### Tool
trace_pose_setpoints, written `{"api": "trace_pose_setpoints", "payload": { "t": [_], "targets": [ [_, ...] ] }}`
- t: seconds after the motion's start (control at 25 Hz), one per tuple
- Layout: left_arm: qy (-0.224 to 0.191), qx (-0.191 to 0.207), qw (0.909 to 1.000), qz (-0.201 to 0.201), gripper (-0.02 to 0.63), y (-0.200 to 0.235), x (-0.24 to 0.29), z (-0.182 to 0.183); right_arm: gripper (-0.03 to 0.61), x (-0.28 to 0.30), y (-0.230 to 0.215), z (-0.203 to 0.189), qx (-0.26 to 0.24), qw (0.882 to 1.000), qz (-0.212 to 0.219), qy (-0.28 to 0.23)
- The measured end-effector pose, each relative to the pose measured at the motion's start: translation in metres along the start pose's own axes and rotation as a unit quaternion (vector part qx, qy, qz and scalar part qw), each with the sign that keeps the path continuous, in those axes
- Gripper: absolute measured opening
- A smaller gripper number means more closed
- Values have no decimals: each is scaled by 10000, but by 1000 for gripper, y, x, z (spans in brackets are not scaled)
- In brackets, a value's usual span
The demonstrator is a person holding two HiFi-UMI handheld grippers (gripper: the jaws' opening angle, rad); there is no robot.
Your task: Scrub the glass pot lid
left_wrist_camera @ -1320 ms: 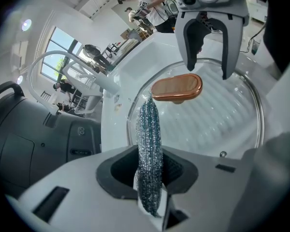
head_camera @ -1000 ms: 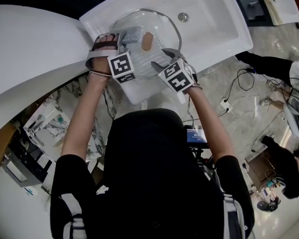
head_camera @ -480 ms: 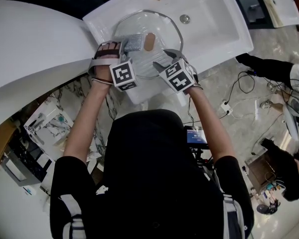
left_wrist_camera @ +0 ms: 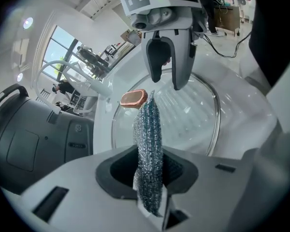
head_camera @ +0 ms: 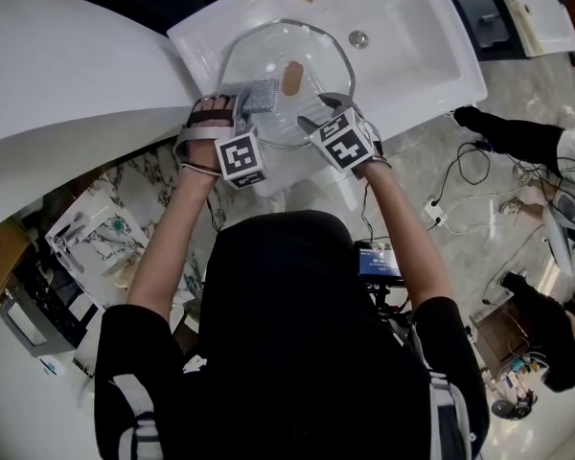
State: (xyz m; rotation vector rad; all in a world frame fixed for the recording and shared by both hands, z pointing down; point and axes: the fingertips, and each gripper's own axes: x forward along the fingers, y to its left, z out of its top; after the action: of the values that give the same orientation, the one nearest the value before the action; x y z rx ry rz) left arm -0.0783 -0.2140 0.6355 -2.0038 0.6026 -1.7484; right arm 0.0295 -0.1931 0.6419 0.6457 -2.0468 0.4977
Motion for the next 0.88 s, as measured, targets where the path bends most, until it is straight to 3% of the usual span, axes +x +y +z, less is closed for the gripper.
{"api": "trace_pose_setpoints", "payload": {
  "t": [0.24,0.4,0.88],
  "targets": [
    [-22,-194,9996,-180,71,-13,-11,-1,231,-1,0,0,75,9997,-45,240],
    [-119,-341,9987,-365,71,-20,-19,4,163,-4,2,-3,228,9987,11,463],
    [-414,-1127,9921,-373,71,-5,-58,11,30,-47,16,15,458,9985,-285,58]
  ]
}}
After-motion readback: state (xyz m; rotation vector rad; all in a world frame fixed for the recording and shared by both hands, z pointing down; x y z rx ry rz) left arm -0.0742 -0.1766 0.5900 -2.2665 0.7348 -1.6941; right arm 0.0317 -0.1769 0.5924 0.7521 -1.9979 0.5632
